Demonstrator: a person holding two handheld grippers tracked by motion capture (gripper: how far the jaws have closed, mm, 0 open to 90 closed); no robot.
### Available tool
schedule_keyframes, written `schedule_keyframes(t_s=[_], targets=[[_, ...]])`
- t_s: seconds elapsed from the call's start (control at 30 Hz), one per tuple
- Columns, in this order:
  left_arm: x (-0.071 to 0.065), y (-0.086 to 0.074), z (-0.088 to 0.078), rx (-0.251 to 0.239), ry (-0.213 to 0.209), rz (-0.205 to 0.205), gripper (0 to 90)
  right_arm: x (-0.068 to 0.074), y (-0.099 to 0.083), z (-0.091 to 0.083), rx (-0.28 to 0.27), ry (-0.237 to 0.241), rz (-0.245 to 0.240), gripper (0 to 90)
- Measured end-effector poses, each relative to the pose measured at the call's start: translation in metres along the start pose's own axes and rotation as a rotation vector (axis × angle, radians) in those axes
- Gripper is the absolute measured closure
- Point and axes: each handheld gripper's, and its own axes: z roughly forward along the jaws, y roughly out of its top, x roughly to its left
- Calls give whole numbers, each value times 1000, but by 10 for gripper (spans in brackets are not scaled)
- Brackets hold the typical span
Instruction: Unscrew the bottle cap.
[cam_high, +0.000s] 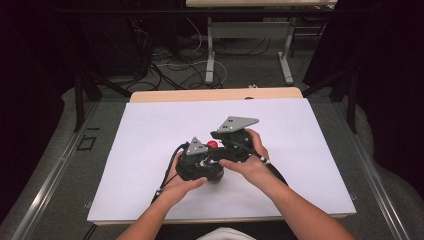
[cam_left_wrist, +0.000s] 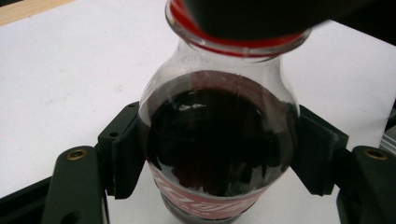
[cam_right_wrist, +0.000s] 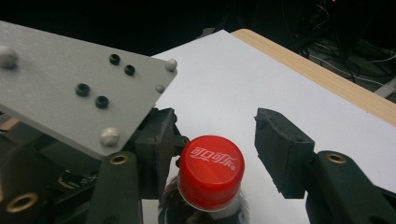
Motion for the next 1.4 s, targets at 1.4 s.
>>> schedule_keyframes(t_s=[1.4], targets=[[3, 1, -3, -18, 2, -4, 301, -20, 6, -8, 59, 151, -71, 482]])
